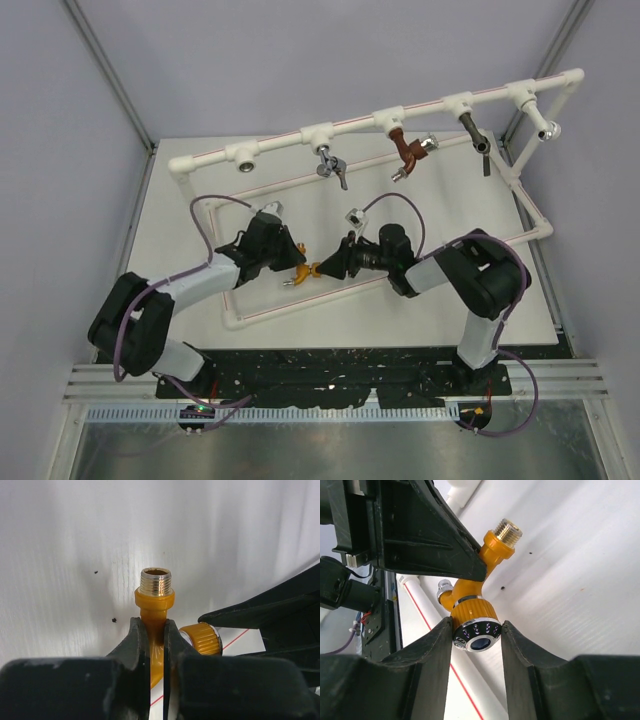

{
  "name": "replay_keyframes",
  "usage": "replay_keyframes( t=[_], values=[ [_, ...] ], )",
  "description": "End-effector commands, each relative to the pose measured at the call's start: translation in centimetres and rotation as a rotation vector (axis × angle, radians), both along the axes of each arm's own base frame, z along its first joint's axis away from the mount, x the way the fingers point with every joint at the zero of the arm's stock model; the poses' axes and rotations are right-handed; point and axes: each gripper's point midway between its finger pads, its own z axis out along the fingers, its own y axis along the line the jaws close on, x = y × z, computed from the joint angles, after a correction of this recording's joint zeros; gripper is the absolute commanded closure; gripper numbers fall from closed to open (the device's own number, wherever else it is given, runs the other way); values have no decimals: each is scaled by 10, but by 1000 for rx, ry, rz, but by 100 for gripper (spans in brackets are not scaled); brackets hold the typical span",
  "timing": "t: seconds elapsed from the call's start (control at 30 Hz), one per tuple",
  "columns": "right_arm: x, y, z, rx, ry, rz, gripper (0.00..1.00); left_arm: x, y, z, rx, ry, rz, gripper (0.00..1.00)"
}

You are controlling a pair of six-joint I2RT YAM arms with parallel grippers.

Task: Install the water faucets

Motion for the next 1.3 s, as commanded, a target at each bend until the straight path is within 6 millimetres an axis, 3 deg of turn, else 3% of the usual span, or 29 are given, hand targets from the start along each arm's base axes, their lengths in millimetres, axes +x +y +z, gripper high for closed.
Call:
replay_keyframes(
  t=[0.0,0.03,0.07,0.1,0.13,0.17,0.2,0.23,0.33,0.53,0.93,1.07,1.27],
  values=[
    [6,-4,41,73,-125,-92,73,7,-5,49,-148,-133,54,100],
    [8,-6,53,95,-153,-130,65,5,-4,53,-169,-142,68,100],
    [4,-9,52,98,-135,-157,60,3,-3,59,-194,-155,83,100],
    [7,-13,67,130,-174,-216,46,2,-2,65,-222,-167,99,100],
    [1,-19,62,134,-144,-245,39,0,1,69,-241,-178,114,100],
    [-3,-22,74,169,-154,-285,25,-2,2,76,-275,-187,131,100],
    [-6,-25,88,202,-178,-300,20,-1,8,86,-297,-216,175,100],
    [-11,-26,86,200,-172,-331,12,-2,10,90,-326,-217,198,100],
    [-22,-28,106,214,-216,-382,1,-9,15,105,-434,-212,270,100],
    [-42,-18,136,186,-306,-461,4,-22,22,139,-634,-207,355,100],
    [-40,21,175,243,-322,-493,0,-42,22,186,-847,-248,363,100],
    [-35,32,188,256,-323,-503,9,-43,22,193,-880,-264,361,100],
    [-31,47,183,234,-294,-493,23,-45,24,196,-904,-285,356,100]
  ],
)
